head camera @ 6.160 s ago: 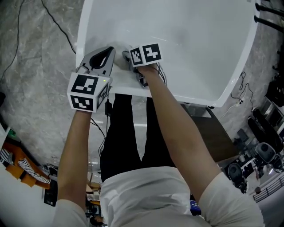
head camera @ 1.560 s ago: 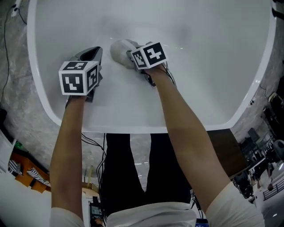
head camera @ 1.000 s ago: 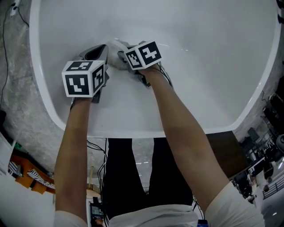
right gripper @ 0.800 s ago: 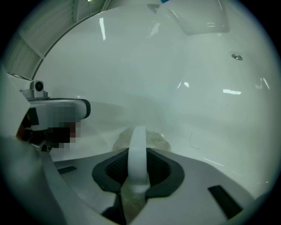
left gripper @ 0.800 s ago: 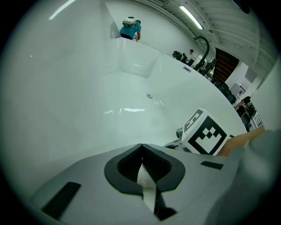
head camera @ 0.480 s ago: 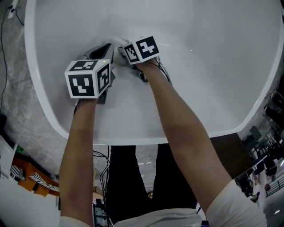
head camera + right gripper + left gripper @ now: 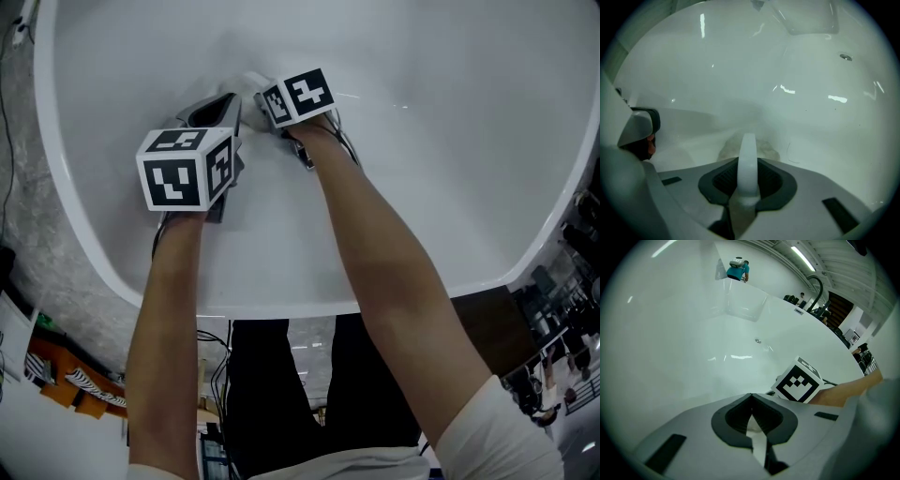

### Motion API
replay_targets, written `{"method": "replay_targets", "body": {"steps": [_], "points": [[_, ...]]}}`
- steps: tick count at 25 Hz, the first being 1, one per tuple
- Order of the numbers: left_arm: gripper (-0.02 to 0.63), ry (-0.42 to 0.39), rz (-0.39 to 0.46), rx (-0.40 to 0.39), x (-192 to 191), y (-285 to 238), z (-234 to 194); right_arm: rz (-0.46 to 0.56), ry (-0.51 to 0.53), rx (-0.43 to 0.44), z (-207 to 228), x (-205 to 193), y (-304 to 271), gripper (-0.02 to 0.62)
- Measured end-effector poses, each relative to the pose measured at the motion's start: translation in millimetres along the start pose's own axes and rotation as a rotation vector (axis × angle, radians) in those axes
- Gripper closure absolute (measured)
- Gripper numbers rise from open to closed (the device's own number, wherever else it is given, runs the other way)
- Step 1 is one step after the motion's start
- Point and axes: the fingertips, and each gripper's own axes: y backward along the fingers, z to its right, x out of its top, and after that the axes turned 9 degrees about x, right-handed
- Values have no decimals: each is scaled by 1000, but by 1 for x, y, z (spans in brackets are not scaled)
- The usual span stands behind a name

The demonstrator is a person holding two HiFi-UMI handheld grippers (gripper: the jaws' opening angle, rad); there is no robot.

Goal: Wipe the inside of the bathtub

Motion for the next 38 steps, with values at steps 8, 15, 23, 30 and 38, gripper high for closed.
{"method": "replay_targets", "body": {"steps": [8,15,23,30,38], "points": [[594,-27,-12,-6,-7,-13,16,-31,-22,-68,43,-23,24,497],[594,-58,-38,-10,-18,-12,25,-38,-47,-114,68,-43,52,497],[594,-113,-62,-32,-17,-17,61,-52,-69,-166,98,-71,98,497],[594,-135,-49,-56,-16,10,62,-82,-62,-247,92,-83,125,497],[594,-160,-57,-67,-14,-3,92,-138,-86,-376,132,-106,156,497]]}}
